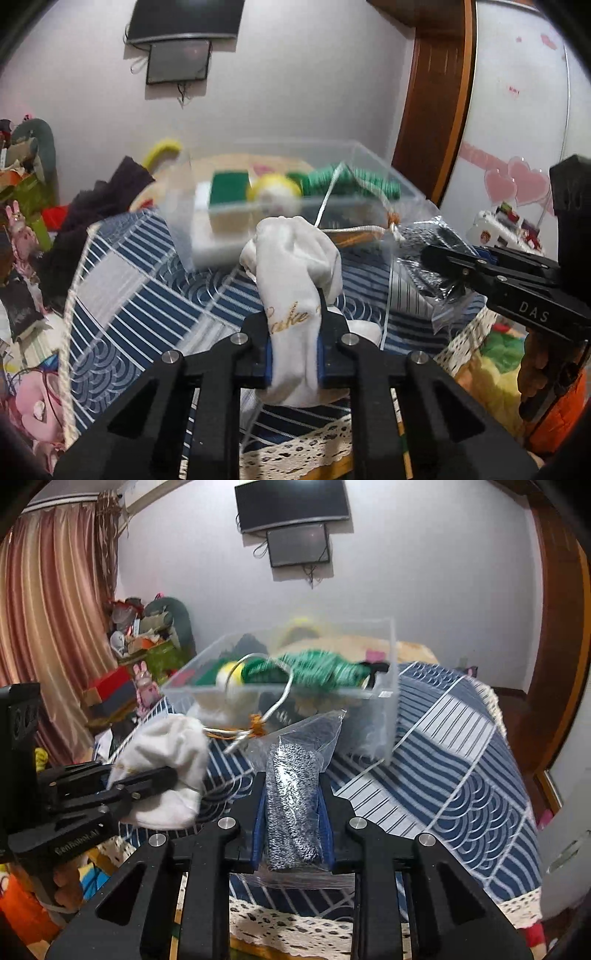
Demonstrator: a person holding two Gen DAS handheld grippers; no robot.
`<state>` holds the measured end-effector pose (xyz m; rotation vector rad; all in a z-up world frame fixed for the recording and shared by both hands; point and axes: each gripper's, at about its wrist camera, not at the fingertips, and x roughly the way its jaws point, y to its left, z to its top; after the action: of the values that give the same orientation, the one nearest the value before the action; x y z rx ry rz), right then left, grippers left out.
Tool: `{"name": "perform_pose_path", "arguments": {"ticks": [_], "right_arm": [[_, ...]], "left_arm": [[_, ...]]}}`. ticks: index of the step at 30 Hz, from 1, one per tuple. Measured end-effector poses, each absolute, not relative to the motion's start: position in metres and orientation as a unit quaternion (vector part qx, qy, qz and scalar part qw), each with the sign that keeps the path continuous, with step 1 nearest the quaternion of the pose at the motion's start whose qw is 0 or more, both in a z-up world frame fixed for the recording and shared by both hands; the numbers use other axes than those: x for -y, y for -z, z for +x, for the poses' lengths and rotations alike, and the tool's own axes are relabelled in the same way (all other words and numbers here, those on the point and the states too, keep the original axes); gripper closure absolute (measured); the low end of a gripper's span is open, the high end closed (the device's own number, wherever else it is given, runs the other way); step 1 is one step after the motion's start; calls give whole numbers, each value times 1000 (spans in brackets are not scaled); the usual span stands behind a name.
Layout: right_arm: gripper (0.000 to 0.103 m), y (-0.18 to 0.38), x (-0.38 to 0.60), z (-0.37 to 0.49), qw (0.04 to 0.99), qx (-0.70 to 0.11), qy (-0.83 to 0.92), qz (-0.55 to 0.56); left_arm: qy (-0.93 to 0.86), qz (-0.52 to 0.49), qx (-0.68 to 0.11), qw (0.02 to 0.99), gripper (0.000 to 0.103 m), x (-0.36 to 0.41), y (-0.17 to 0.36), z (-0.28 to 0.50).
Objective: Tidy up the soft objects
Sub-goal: 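Grasp the bag of steel wool with the right tool while the left tool grasps the white drawstring pouch, then lower the bag into the box with the right tool while the left tool drops the pouch in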
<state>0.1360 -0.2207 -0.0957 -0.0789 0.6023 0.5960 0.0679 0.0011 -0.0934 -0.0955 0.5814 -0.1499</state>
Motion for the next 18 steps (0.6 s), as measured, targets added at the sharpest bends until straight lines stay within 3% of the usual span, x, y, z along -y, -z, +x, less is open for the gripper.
{"name": "perform_pose_path", "arguments": {"ticks": [18], "right_arm": [[81, 30, 219, 153, 949, -182, -256, -18]], "left_arm": [[42, -34, -188, 981, 87, -16, 16, 95]]}}
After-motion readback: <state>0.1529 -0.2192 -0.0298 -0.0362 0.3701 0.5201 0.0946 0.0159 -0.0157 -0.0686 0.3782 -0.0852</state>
